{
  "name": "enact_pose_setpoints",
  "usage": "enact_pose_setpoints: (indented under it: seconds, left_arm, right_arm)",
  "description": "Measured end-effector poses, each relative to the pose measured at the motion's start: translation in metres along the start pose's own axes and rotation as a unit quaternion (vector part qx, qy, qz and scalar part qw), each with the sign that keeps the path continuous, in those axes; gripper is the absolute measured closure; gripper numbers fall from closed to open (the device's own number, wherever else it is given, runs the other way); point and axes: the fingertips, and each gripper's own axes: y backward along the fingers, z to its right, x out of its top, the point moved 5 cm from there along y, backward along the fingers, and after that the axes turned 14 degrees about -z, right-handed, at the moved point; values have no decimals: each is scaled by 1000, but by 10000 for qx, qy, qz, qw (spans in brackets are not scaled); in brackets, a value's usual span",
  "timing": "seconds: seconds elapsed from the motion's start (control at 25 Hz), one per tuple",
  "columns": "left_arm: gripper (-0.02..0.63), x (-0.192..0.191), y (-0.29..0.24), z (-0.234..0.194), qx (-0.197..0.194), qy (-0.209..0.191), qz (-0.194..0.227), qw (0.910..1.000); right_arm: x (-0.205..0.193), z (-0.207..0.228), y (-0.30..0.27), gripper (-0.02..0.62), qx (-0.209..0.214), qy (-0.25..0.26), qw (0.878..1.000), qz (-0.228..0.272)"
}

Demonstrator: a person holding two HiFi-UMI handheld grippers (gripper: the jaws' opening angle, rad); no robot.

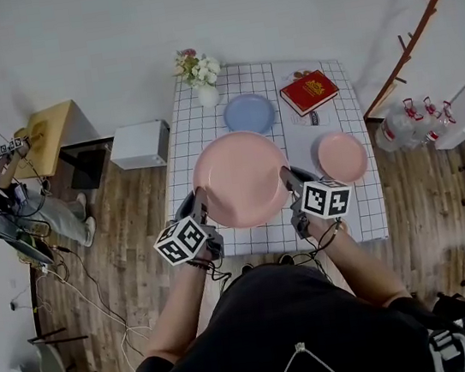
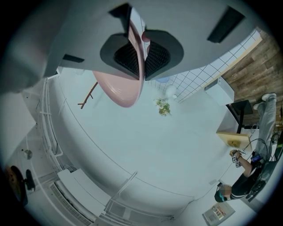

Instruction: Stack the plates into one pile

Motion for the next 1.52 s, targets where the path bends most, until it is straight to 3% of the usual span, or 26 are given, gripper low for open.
enact_pose_setpoints:
  seconds: [0.56,0.92,1.16,1.52]
  left_arm:
    - [591,1,-11,-2,-85,6,-157,9998]
    - [591,-13,-44,19,-610,-259,-668,9956]
    - [591,-27,-77,53,-1110,-604,-1164,9851]
    - [591,-71,-102,118,-1745,-1069,-1854,9611]
  right_arm:
    - [-3,2,4,578,-256,-27,9996,75]
    - [-24,23,41,578,-903,-368,9944,413]
    - [-45,43,86,578,-1481,-762,9827,808]
    - [-93,66,164,577,-2229,-1387,9551,1371]
